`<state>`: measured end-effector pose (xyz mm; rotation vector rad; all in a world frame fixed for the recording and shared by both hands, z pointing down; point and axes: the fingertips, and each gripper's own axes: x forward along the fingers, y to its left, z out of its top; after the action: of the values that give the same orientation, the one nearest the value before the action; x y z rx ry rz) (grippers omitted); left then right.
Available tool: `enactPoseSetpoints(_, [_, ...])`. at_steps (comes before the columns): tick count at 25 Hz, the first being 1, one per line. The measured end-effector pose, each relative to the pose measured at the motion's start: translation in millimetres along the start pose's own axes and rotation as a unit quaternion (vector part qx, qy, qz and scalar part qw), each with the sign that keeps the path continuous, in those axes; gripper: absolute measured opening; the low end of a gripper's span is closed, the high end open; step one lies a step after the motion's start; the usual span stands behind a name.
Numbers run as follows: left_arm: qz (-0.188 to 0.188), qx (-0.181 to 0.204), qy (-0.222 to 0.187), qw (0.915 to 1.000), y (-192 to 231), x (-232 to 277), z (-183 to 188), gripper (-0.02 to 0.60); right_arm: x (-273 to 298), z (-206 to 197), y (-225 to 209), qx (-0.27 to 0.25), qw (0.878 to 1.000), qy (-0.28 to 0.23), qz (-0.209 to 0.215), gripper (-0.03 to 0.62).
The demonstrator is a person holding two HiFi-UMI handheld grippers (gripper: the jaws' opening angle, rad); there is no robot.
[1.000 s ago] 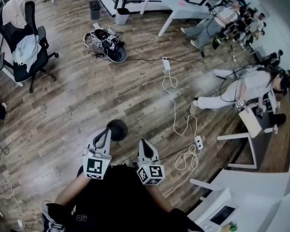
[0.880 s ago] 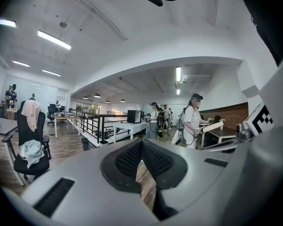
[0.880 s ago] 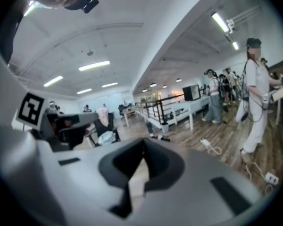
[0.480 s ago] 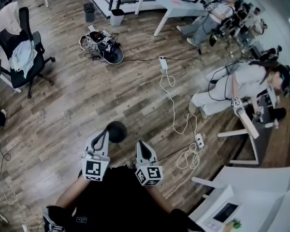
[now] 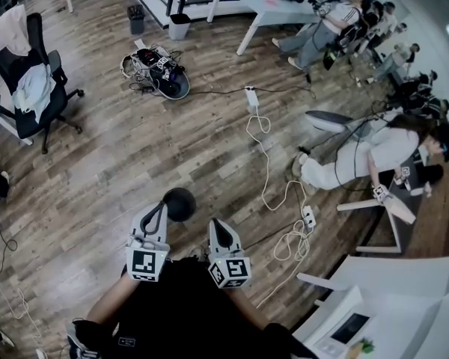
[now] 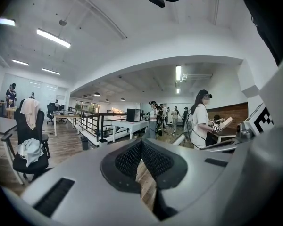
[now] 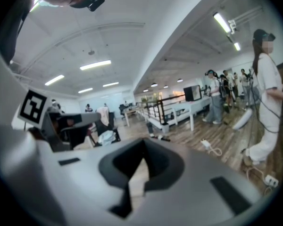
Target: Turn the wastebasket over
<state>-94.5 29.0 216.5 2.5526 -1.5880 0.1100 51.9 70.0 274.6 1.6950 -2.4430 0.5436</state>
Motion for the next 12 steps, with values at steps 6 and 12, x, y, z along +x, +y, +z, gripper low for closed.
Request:
enactPoseSetpoints(6, [-0.003,0.003,0.002,1.0000,-4.9,-1.0,-1.6,0.034,-4.1,1.4,-0.8,-0.001,1.000,-0.005,0.001,0.032])
enactPoseSetpoints(12, [-0.001,0.003,0.004,1.0000,-16.8,1.8,-1.9,0.034,-10.7,2.7,-8.8,-0.001,1.000,-0.006,0.005,0.032])
